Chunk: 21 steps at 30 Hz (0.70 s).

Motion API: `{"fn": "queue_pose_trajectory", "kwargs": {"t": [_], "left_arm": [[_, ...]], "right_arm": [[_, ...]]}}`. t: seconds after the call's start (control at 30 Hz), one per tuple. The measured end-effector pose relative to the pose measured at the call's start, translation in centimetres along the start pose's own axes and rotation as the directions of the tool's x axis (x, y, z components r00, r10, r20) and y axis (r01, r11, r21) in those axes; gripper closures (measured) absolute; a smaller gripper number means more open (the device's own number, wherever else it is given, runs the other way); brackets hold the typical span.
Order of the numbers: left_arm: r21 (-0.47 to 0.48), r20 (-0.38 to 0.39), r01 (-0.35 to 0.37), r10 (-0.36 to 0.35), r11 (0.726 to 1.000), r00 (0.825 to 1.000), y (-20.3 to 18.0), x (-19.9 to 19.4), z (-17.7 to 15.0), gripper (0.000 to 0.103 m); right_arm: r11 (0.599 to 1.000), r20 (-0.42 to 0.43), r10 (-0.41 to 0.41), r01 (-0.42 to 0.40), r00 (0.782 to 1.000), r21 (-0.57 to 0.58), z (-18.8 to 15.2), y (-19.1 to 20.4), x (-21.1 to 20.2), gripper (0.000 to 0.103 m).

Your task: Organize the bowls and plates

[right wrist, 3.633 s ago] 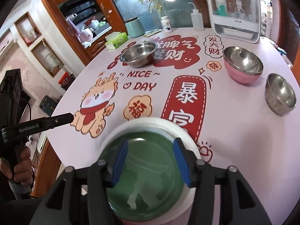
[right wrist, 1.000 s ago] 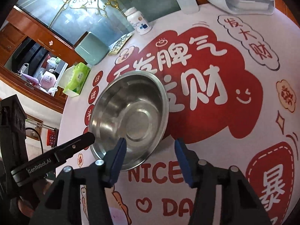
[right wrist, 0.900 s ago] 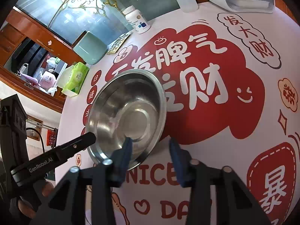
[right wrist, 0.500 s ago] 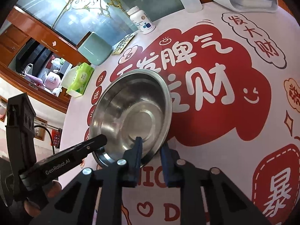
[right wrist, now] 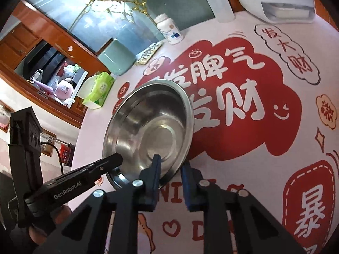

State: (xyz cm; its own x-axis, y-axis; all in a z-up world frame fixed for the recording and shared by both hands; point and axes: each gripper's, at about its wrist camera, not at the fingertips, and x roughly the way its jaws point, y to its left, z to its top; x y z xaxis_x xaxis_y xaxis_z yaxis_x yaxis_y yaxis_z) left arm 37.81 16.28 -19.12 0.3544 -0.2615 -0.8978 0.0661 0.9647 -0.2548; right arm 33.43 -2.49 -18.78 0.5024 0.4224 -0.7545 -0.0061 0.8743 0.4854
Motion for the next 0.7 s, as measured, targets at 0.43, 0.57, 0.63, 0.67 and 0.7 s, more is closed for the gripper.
{"fn": "queue_pose_trajectory", "kwargs": {"t": [0.43, 0.57, 0.63, 0.67, 0.7], "left_arm": [[0.001, 0.062, 0.009, -0.009, 1.000, 0.998, 0.8, -6.5, -5.2, 0.085], [-0.011, 0.066, 0.015, -0.014, 1.000, 0.998, 1.5, -8.1, -7.4, 0.085], [-0.024, 0.060, 0.017, -0.016, 1.000, 0.998, 1.8, -8.9, -8.6, 0.085], [-0.025, 0.060, 0.019, -0.017, 1.000, 0.998, 1.9, -9.1, -9.1, 0.085], [-0.029, 0.062, 0.019, -0.017, 0.999, 0.998, 2.1, -9.4, -9.6, 0.085]], "right_arm": [[0.997, 0.036, 0.008, -0.005, 0.999, -0.082, -4.3, 3.7, -4.8, 0.085], [0.994, 0.035, 0.016, -0.012, 0.999, -0.105, -6.1, 4.6, -6.2, 0.085], [0.993, 0.032, 0.022, -0.018, 0.999, -0.115, -7.0, 4.9, -6.8, 0.085], [0.993, 0.029, 0.024, -0.021, 0.999, -0.119, -7.5, 5.1, -7.0, 0.085], [0.992, 0.025, 0.027, -0.024, 0.999, -0.122, -8.0, 5.2, -7.3, 0.085]]}}
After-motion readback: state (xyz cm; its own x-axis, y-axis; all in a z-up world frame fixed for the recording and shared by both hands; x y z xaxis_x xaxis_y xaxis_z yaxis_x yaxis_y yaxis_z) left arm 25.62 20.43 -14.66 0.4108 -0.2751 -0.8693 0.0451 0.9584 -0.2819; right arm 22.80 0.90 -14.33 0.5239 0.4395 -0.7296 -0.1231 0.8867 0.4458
